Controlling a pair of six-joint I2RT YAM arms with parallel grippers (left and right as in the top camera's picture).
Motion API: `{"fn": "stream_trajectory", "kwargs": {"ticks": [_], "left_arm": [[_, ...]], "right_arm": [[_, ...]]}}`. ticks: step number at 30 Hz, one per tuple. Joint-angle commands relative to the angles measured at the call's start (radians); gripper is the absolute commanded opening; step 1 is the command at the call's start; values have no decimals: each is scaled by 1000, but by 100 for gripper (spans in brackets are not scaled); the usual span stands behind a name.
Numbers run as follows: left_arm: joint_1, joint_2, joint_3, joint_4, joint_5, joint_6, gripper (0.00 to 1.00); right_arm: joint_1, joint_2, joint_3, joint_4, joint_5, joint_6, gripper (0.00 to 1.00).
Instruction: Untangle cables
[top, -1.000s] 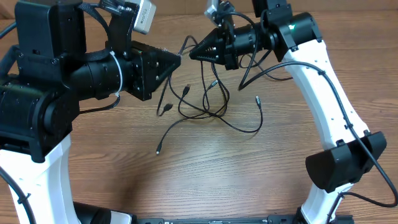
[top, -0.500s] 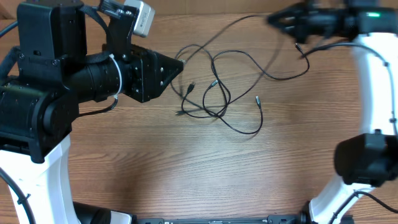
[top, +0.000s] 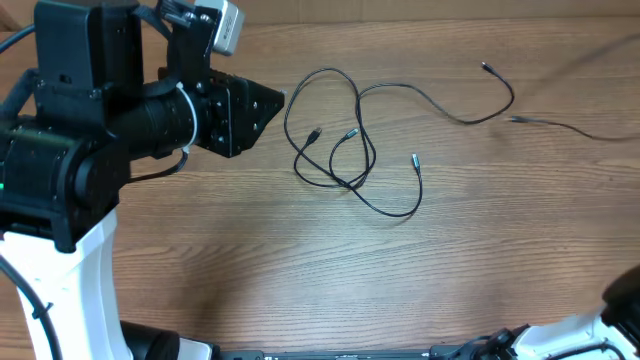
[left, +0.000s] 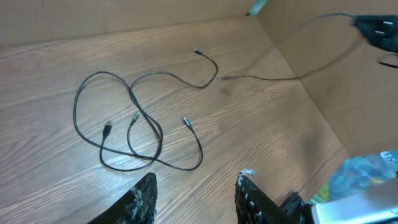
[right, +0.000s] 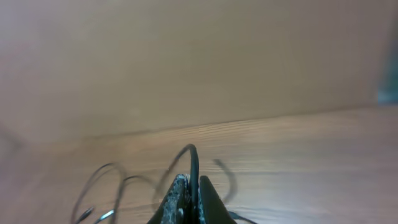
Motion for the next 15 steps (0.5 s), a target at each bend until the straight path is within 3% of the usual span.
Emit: {"fn": "stream_trajectory", "kwargs": {"ticks": [1, 5, 11, 15], "left_arm": [[-6, 23, 20, -6, -16, 18, 40], [-6, 45, 20, -40, -21, 19, 40], [-6, 71, 20, -61, -31, 19, 35], [-6, 74, 20, -53, -31, 18, 34]], "right_arm": [[-62, -40, 34, 15, -6, 21, 4], [-124, -40, 34, 53, 125, 77, 4], [-172, -36, 33, 121, 172, 77, 4], [-171, -33, 33, 192, 367, 77, 4]]}}
